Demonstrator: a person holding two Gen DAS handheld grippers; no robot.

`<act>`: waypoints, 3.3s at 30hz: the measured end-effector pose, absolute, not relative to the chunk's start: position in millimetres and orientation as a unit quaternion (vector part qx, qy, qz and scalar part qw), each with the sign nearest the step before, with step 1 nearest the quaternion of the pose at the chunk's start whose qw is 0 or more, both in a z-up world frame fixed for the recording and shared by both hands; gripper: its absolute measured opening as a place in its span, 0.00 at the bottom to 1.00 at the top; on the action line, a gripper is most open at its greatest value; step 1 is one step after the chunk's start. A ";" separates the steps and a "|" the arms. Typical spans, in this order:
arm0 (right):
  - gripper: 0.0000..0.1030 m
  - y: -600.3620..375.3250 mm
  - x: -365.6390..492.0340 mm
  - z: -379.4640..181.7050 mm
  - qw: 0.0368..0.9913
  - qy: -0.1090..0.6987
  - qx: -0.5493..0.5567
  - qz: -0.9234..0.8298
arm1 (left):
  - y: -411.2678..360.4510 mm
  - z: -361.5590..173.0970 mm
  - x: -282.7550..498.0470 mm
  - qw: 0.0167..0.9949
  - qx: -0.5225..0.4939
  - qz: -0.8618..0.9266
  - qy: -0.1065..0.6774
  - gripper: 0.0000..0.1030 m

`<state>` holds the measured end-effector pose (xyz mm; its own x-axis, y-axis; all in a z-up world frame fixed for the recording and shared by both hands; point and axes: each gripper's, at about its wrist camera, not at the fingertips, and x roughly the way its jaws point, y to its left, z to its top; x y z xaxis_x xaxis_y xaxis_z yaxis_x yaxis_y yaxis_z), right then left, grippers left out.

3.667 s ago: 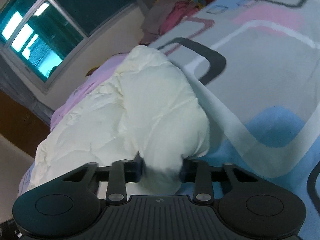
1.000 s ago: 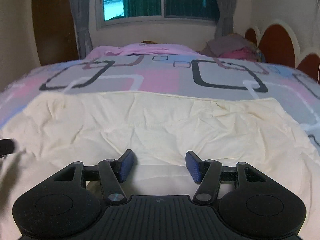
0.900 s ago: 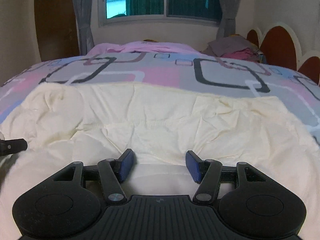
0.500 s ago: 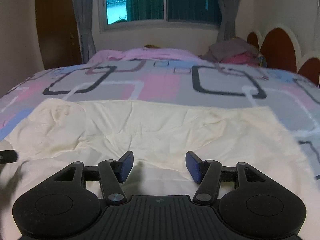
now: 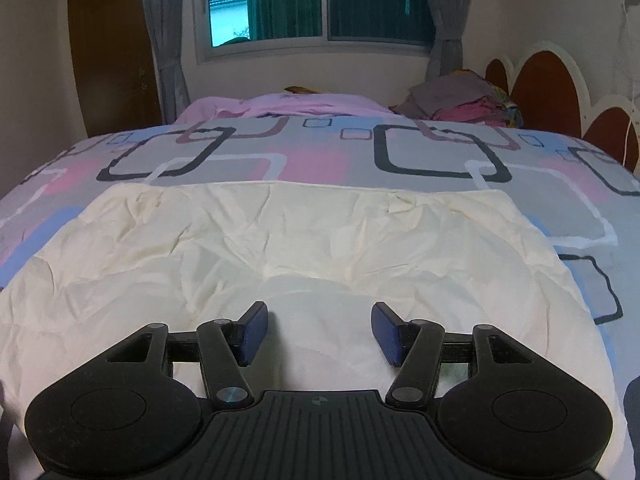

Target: Fold large clothes

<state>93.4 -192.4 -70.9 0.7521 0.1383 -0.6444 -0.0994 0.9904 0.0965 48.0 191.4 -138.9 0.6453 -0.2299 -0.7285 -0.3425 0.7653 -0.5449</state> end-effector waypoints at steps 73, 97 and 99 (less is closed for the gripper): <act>0.56 -392.8 20.4 -65.6 0.918 0.386 0.088 -0.032 | -178.2 -93.5 71.4 0.875 0.138 -0.386 0.256 0.13; 0.28 -411.7 15.9 -26.5 0.885 0.415 0.206 0.046 | -194.7 -119.0 40.5 0.853 0.192 -0.414 0.252 0.26; 0.22 -406.8 12.5 -35.0 0.886 0.426 0.178 0.038 | -182.8 -109.8 40.9 0.848 0.169 -0.424 0.268 0.26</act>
<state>12.5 -406.8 -35.0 0.6335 0.2190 -0.7421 0.0849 0.9337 0.3479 40.9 -182.8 -109.8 0.4970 -0.6289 -0.5979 0.8101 0.5833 0.0598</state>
